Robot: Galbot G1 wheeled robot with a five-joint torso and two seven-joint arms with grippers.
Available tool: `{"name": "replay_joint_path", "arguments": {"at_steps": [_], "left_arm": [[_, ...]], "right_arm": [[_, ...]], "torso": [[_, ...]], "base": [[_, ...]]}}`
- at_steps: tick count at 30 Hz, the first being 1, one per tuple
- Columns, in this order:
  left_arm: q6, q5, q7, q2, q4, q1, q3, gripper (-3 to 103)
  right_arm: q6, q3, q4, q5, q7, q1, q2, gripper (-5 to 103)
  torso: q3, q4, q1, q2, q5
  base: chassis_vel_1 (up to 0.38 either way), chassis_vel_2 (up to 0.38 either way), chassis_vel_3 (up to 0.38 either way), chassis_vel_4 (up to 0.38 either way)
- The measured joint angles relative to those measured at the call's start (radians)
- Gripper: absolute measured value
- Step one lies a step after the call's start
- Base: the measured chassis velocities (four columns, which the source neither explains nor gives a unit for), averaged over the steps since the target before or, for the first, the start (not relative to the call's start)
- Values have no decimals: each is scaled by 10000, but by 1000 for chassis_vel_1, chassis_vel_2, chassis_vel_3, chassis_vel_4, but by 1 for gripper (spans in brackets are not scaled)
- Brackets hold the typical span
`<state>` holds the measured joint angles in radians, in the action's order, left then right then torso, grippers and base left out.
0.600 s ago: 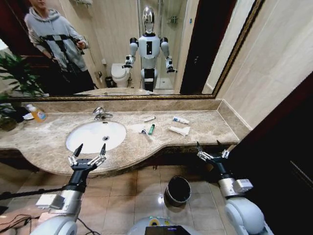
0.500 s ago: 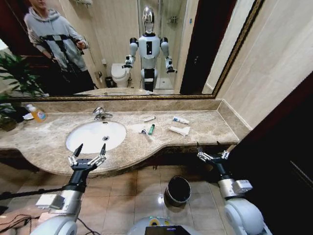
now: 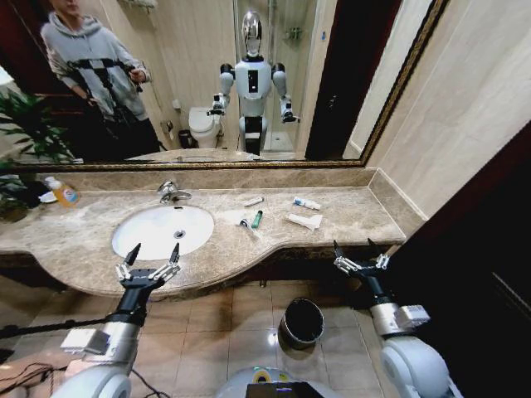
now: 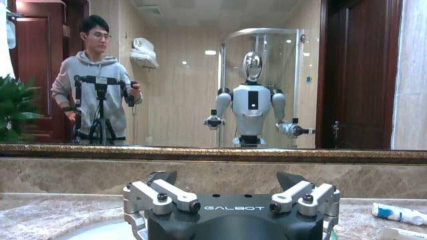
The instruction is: Pick up the trash from the sink and place it in the trash bin.
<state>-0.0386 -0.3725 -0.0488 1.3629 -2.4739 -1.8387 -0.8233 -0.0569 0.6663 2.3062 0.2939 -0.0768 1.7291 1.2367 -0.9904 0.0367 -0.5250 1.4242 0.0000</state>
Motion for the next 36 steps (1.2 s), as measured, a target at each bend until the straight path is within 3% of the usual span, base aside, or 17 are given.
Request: {"name": "replay_joint_path", "arguments": {"at_steps": [7, 10, 20, 23, 36], "left_arm": [[-1, 0, 0, 0, 0, 0, 0, 100], [-1, 0, 0, 0, 0, 0, 0, 100], [0, 0, -2, 0, 0, 0, 0, 100], [-1, 0, -3, 0, 1, 0, 0, 100], [0, 0, 0, 0, 1, 0, 0, 100]], "right_arm": [[421, -349, -389, 124, 104, -703, -312, 100], [893, -790, -1220, 518, 285, -1858, -917, 100], [1285, -1856, -3000, 1060, 841, -3898, -2238, 100], [1464, -2688, -3678, 1141, 1032, -5039, -2564, 100], [1676, -5054, -6187, 1154, 1414, -7924, -2623, 100]], "torso": [[0, 0, 0, 0, 1], [-1, 1, -1, 0, 2], [-1, 1, -1, -1, 2], [-2, 0, -1, -1, -1], [-2, 1, -1, -1, 3]], "base": [[0, 0, 0, 0], [0, 0, 0, 0], [0, 0, 0, 0], [0, 0, 0, 0], [0, 0, 0, 0]]}}
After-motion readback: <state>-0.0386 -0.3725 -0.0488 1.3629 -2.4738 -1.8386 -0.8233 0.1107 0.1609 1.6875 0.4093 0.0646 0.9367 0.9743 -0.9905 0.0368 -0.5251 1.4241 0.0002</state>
